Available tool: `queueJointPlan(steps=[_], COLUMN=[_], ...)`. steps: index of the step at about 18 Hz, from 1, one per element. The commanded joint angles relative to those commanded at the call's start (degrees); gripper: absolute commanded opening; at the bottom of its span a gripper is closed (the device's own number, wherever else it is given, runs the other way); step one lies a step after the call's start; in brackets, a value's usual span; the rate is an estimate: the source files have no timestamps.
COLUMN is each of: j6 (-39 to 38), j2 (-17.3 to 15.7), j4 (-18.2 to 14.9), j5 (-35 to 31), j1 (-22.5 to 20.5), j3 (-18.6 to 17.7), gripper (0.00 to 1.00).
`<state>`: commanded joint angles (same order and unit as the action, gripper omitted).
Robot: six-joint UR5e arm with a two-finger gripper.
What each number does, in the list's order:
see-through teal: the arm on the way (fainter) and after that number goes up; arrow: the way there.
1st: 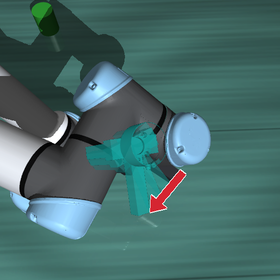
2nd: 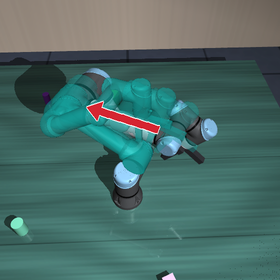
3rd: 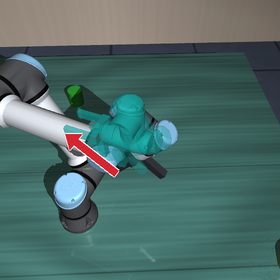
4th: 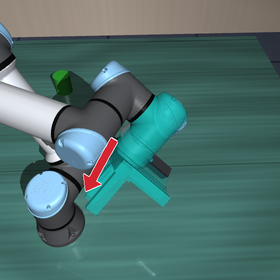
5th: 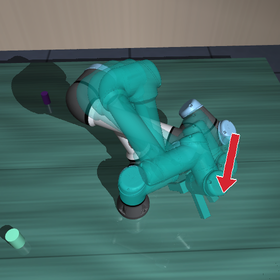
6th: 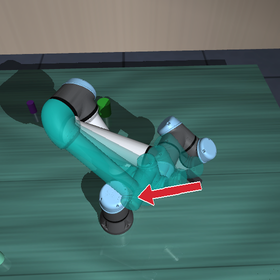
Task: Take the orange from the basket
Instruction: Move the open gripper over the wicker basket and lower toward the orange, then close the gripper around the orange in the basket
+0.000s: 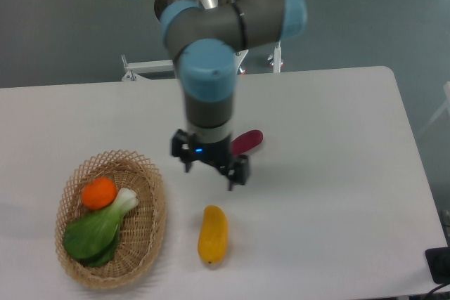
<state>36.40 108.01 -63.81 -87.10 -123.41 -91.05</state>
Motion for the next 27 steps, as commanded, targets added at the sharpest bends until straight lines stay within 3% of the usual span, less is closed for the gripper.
queueJointPlan(steps=[5, 12, 19, 21, 27], j6=[-3.44, -3.17, -3.96, -5.37, -5.46], j2=[3.07, 6.5, 8.96, 9.41, 9.93], j4=[2.03, 1.85, 2.03, 2.11, 2.55], j5=[-0.18, -1.05, -1.49, -1.49, -1.49], j1=[7.91, 12.57, 13.9, 13.99, 14.08], j3=[-0.17, -0.88, -0.53, -0.09, -0.26], gripper=[1.0, 1.0, 1.0, 0.91, 0.91])
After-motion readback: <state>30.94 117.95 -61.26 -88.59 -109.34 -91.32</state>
